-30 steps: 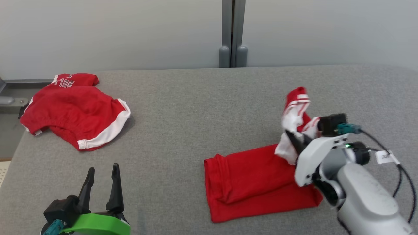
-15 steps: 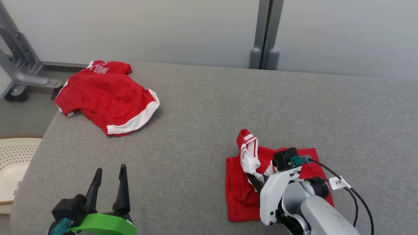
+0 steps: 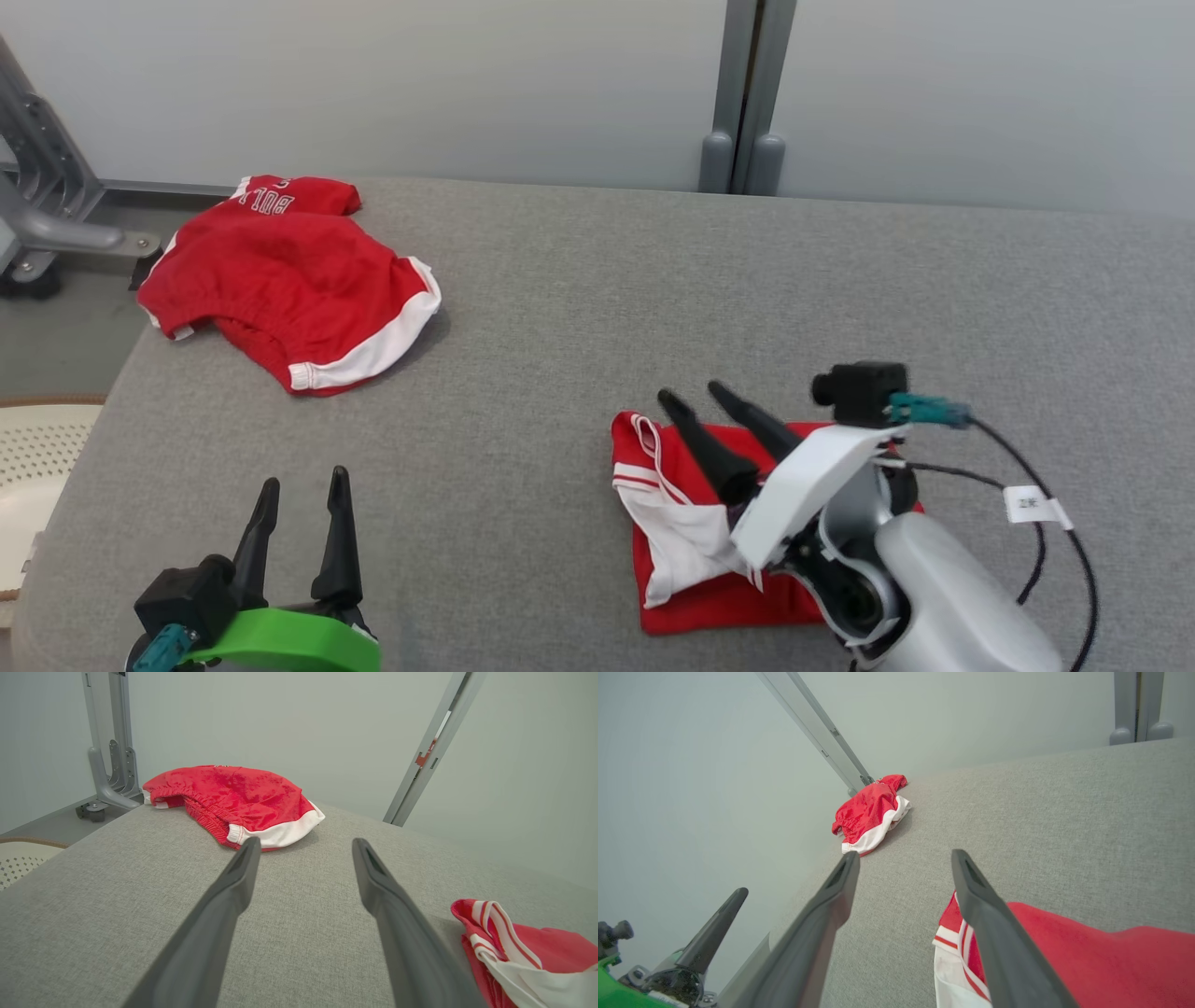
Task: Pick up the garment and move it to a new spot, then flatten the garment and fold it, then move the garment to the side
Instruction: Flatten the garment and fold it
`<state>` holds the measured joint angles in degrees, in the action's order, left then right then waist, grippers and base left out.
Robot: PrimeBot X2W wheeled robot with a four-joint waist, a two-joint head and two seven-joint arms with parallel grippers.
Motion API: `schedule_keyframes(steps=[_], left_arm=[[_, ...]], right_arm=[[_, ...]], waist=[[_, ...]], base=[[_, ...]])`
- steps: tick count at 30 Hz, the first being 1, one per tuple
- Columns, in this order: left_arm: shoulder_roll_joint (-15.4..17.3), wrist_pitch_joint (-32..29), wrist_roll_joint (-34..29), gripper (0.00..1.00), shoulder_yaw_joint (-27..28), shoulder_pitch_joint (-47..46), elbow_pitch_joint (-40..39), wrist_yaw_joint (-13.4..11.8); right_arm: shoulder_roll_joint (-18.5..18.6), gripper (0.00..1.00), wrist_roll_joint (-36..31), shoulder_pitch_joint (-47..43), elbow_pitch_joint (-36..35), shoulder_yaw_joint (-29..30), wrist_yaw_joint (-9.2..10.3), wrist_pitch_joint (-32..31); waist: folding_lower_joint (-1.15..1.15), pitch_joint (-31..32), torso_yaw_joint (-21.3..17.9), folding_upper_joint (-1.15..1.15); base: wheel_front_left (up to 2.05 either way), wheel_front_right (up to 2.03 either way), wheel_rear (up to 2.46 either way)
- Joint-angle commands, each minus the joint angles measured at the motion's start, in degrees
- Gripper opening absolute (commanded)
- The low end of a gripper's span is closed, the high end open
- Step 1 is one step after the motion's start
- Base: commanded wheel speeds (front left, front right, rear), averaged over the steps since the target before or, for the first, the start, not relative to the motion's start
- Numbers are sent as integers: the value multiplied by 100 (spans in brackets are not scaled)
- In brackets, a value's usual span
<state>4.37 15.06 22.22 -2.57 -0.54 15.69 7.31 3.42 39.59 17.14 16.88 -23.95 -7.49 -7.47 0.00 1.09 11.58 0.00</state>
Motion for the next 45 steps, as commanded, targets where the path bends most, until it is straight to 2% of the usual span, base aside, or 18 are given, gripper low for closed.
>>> schedule_keyframes(steps=[1,6,12,15,20,24,34,45], left_arm=[[-12,13,-5,100,21,21,-20,21],[-32,14,-38,100,29,48,-70,22],[-58,14,-59,100,25,51,-172,25],[-75,13,-74,100,88,67,-288,26],[-83,13,-264,100,213,133,-508,27],[-94,12,-426,100,258,183,-629,27],[-111,7,-671,100,230,162,-657,27],[-127,6,-778,100,378,132,-538,24]], right_arm=[[179,100,176,-48,-272,157,0,107],[691,100,403,-223,-989,1003,0,458],[1229,100,-301,-485,-953,1960,0,953],[1257,100,-576,-637,-841,2168,0,1324],[1332,100,-1043,-933,-559,2047,0,1988],[1306,100,-1309,-1121,-392,1870,0,2216],[1143,100,-1811,-1297,-306,1799,0,2266],[1088,100,-1822,-1144,61,1611,0,2265]], waist=[[0,21,-123,0],[0,45,-301,0],[0,81,-477,0],[0,106,-577,0],[0,176,-784,0],[0,203,-954,0],[0,148,-1250,0],[0,152,-1318,0]], base=[[0,0,0],[0,0,0],[0,0,0],[0,0,0],[0,0,0],[0,0,0],[0,0,0],[0,0,0]])
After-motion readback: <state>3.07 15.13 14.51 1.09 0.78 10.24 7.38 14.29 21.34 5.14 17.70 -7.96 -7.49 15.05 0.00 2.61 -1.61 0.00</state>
